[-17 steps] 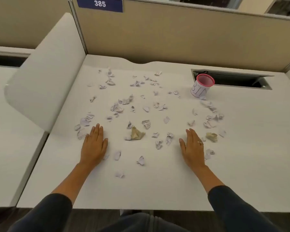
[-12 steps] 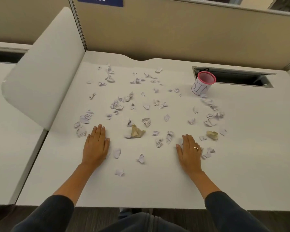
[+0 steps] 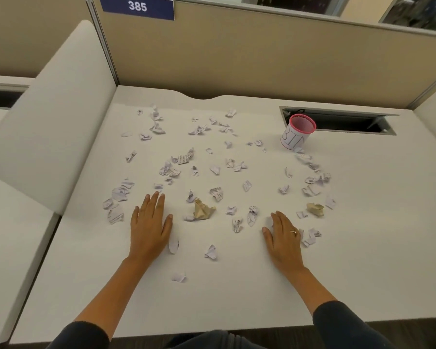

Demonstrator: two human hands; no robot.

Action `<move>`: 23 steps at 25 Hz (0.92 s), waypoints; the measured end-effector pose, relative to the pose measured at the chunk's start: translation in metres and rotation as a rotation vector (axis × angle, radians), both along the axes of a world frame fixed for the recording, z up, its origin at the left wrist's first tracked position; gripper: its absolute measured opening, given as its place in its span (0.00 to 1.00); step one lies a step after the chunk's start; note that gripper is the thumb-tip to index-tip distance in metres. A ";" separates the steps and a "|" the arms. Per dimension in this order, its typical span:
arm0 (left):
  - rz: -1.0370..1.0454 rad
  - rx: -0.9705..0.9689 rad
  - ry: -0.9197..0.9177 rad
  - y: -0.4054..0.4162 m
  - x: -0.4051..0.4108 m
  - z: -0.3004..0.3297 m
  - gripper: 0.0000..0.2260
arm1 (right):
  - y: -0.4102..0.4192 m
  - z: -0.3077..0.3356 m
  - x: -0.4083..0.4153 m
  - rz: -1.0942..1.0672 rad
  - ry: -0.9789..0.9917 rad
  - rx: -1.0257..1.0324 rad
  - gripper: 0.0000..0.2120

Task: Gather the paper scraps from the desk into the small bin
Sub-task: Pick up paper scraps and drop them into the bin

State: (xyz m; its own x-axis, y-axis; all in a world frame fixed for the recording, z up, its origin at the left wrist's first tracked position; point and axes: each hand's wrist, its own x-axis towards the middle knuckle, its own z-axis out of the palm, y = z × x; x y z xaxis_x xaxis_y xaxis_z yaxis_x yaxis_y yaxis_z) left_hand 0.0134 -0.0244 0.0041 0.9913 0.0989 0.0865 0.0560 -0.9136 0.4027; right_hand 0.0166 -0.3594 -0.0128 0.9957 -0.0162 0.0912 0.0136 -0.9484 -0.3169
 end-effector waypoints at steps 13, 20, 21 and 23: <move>-0.038 0.052 0.184 -0.066 0.052 0.010 0.31 | -0.090 0.021 0.058 -0.330 -0.008 0.172 0.17; 0.109 -0.078 0.158 -0.098 0.063 0.018 0.03 | -0.141 0.015 0.083 -0.187 0.076 0.204 0.12; 0.137 -0.114 0.146 -0.104 0.065 0.021 0.02 | -0.144 0.014 0.085 -0.158 0.082 0.220 0.11; 0.178 -0.172 0.103 -0.120 0.070 0.030 0.05 | -0.149 0.013 0.090 -0.113 0.115 0.270 0.10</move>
State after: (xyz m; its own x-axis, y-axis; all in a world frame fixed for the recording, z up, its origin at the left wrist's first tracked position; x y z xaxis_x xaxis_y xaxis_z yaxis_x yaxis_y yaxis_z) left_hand 0.0839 -0.1440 0.0336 0.9597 0.2772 -0.0473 0.2587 -0.8044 0.5348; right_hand 0.1066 -0.5086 0.0006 0.9898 -0.1355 -0.0442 -0.1373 -0.8233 -0.5507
